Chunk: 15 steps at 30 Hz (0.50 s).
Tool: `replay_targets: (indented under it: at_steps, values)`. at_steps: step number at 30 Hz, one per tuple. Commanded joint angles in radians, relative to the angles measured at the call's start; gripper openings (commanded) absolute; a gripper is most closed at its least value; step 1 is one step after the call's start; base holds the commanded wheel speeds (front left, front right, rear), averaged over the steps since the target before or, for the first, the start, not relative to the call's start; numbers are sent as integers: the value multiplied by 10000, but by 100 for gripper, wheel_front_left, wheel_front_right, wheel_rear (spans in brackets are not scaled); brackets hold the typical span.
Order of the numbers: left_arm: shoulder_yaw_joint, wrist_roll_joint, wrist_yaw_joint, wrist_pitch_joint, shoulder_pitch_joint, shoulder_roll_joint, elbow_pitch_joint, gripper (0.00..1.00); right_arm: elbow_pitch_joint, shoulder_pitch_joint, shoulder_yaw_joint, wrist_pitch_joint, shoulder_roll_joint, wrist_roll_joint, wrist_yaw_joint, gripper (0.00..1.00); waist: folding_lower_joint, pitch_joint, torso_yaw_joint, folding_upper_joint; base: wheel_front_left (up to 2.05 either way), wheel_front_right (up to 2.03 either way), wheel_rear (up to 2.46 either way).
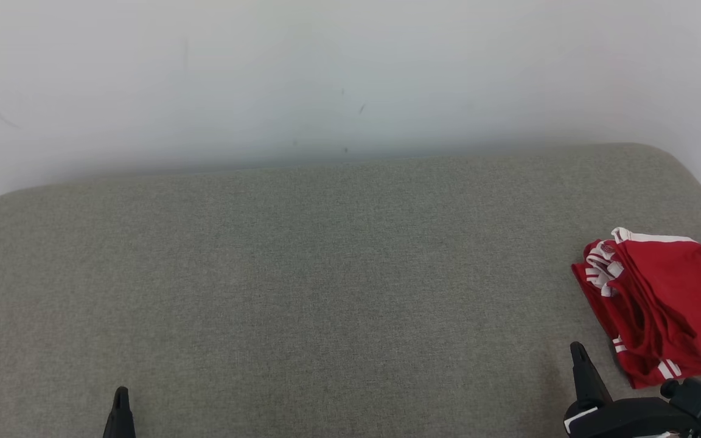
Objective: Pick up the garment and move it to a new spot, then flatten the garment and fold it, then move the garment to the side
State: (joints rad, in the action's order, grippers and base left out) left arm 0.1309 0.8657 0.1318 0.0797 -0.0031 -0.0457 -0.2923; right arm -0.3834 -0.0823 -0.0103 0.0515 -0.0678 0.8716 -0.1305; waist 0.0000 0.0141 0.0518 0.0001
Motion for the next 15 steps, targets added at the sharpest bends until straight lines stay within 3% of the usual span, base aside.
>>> replay_targets:
  at_steps: [1,15]
  values:
    - [-8,351,-6,-75,-245,-58,145,0,178,-230,-76,-80,15,344,-1,0,0,-4,-11,-1,0,0,0]
    - [-47,2087,-8,-546,-470,-61,235,0,487,-258,-321,-470,57,2070,-3,0,0,-35,-105,-1,0,0,0]
